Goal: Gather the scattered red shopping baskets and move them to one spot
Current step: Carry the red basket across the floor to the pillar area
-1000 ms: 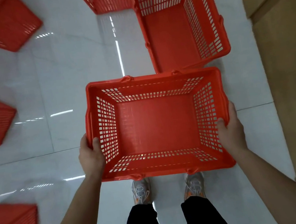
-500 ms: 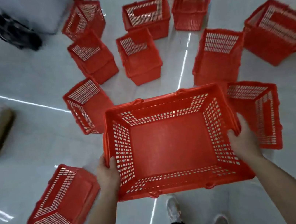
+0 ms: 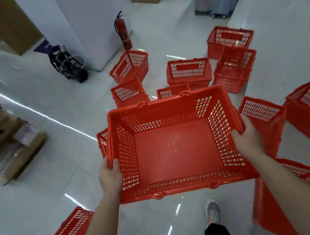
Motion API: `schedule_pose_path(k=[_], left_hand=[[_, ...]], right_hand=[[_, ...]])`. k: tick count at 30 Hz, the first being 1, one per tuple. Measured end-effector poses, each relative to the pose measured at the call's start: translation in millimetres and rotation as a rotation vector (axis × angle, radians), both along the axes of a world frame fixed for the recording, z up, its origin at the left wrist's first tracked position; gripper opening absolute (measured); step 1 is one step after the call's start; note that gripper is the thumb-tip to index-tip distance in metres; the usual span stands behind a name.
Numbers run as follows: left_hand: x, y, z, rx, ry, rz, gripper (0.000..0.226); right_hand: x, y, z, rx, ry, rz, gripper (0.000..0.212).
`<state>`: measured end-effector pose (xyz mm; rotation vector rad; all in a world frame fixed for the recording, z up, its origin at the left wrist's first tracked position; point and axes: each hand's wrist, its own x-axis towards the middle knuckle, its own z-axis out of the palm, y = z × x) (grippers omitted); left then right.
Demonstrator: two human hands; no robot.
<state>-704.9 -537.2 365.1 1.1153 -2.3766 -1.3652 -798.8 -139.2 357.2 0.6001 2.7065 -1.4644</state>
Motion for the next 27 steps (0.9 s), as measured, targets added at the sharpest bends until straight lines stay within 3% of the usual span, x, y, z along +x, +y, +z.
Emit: schedule_pose_path(k=[12,27], left_hand=[[-182,-25,15,-0.013,0.023,0.204,0.025],[-412,-215,-52,0.061,-0.068,0.351,0.035]], right_hand=[[-247,-52,14,0.007,0.015,0.161,0.061],[-534,-266,-44,0.068,-0.074,0.304,0.065]])
